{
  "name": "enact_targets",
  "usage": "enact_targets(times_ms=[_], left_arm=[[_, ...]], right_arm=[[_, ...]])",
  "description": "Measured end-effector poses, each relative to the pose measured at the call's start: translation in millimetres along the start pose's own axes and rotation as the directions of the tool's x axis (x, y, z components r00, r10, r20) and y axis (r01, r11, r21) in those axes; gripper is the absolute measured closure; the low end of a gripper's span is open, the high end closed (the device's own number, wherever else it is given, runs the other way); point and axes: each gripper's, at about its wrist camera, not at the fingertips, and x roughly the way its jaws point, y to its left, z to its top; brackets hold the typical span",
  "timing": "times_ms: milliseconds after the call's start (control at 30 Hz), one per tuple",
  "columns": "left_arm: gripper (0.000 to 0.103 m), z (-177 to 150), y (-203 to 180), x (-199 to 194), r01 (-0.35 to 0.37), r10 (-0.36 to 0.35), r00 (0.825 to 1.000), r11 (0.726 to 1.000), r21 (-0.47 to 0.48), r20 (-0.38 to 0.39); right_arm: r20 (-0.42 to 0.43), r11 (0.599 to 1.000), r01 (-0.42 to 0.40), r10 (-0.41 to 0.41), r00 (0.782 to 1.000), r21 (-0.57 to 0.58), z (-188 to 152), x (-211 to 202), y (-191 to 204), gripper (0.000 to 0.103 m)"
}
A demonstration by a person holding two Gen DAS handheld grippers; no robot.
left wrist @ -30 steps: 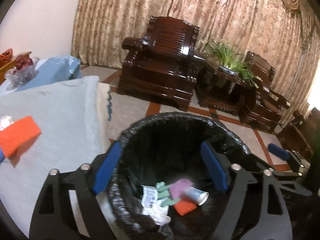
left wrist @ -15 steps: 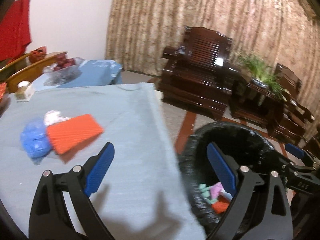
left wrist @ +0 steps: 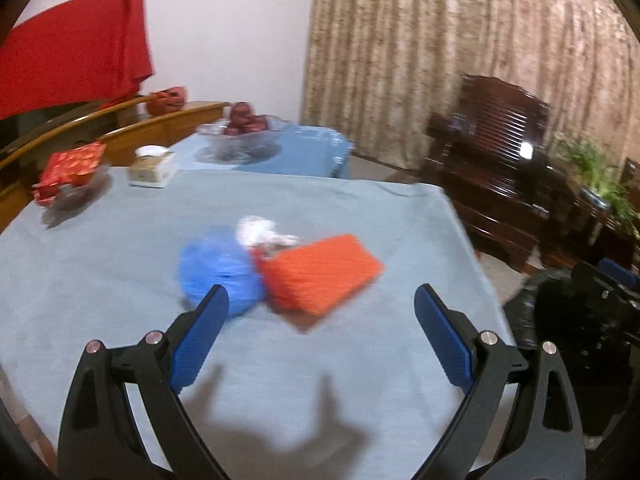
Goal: Collect trash
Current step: 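Move both tools back to the table toward the blue bag and orange foam, then grasp the blue plastic bag with the left tool while the right tool grasps the orange foam sleeve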
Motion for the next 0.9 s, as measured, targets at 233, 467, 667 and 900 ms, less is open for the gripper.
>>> enact_targets(times_ms=[233, 467, 667, 900], left_arm=[[0.012, 1.8, 50.8, 16.0, -0.096, 0.097, 0.995, 0.995, -0.022, 0.008], [0.012, 3.5, 79.8, 38.8, -0.13, 0.13, 0.991, 0.99, -0.053, 0.004], [0.012, 6.1, 94.5, 65.1, -0.146, 0.145, 0.989, 0.987, -0.06, -0.02], [0.012, 3.0, 97.5, 92.3, -0.14, 0.138, 0.989, 0.989, -0.039, -0.054]], right_arm=[[-0.048, 0.998, -0.043, 0.041, 0.998, -0.037, 2.5, 47.8, 42.6, 0.006], [-0.095, 0.995, -0.069, 0.062, 0.994, -0.073, 3.9, 93.8, 75.3, 0.006], [-0.14, 0.991, -0.071, 0.055, 0.989, -0.115, 5.9, 138.0, 95.9, 0.006], [-0.185, 0.985, -0.076, 0.046, 0.982, -0.156, -1.6, 168.2, 110.5, 0.006]])
